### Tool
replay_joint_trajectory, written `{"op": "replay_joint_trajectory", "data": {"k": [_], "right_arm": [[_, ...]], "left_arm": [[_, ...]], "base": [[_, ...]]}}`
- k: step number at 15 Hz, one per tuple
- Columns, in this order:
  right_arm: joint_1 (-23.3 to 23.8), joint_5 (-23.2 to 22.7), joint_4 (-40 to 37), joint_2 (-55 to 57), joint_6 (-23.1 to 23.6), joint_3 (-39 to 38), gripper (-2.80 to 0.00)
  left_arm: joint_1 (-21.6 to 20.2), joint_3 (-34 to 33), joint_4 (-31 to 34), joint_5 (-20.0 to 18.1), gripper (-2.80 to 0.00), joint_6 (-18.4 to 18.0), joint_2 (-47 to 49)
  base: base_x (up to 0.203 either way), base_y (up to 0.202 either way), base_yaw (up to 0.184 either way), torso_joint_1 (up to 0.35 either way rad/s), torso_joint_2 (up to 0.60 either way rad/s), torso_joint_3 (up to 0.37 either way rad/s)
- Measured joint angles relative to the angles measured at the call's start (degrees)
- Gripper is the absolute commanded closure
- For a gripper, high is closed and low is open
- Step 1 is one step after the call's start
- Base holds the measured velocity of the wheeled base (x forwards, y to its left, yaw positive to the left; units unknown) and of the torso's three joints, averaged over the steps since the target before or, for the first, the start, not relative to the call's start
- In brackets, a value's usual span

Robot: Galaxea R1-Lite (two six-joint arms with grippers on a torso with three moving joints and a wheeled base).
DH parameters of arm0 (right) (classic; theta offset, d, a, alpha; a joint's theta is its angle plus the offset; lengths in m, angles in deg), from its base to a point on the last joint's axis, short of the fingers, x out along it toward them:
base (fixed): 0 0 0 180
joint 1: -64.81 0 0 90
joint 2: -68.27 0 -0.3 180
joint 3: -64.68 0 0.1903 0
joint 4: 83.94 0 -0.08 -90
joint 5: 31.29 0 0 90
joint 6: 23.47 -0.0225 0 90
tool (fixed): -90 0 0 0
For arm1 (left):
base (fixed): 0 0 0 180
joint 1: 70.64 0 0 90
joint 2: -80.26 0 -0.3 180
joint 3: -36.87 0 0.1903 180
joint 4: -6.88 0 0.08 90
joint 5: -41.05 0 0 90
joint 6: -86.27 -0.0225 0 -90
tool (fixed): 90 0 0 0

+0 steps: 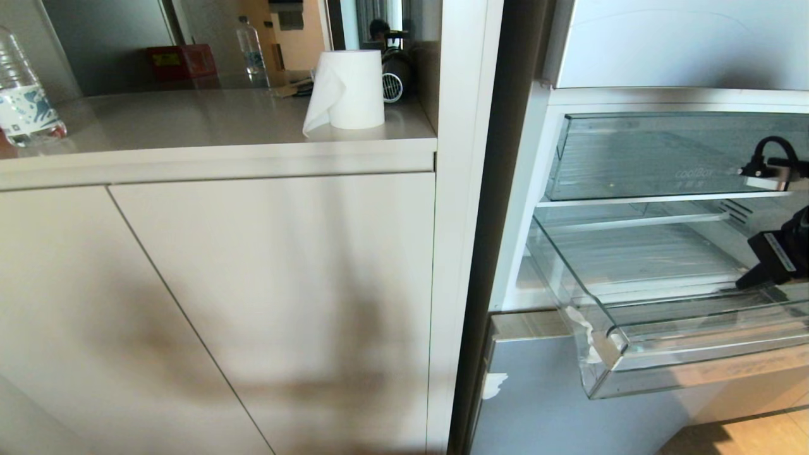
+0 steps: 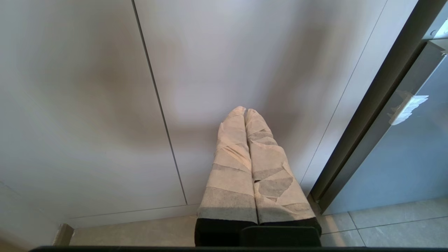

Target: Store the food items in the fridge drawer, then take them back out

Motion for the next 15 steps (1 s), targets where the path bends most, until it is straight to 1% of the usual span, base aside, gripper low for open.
{"op": "replay_joint_trajectory", "data": {"k": [1,2,7,12,15], "right_arm": [[-0.05,-1.79,0.63,-1.05,-0.30,-0.28,0.00],[-0.15,-2.38,0.81,-2.49,-0.45,-1.09,0.00],[-0.38,-3.72,2.31,-14.54,-0.53,-8.79,0.00],[-0.41,-7.70,5.02,-33.77,-0.81,-20.09,0.00],[-0.30,-7.43,12.65,-48.81,-2.28,-30.07,0.00]], "left_arm": [[0.00,0.00,0.00,-0.02,0.00,-0.01,0.00],[0.00,0.00,0.00,0.00,0.00,-0.02,0.00],[0.00,0.00,0.00,-0.02,0.00,-0.02,0.00],[0.00,0.00,0.00,0.00,0.00,-0.02,0.00],[0.00,0.00,0.00,0.01,0.00,0.00,0.00]], "base": [[0.000,0.000,0.000,0.000,0.00,0.000],[0.000,0.000,0.000,0.000,0.00,0.000],[0.000,0.000,0.000,0.000,0.00,0.000],[0.000,0.000,0.000,0.000,0.00,0.000],[0.000,0.000,0.000,0.000,0.00,0.000]]}}
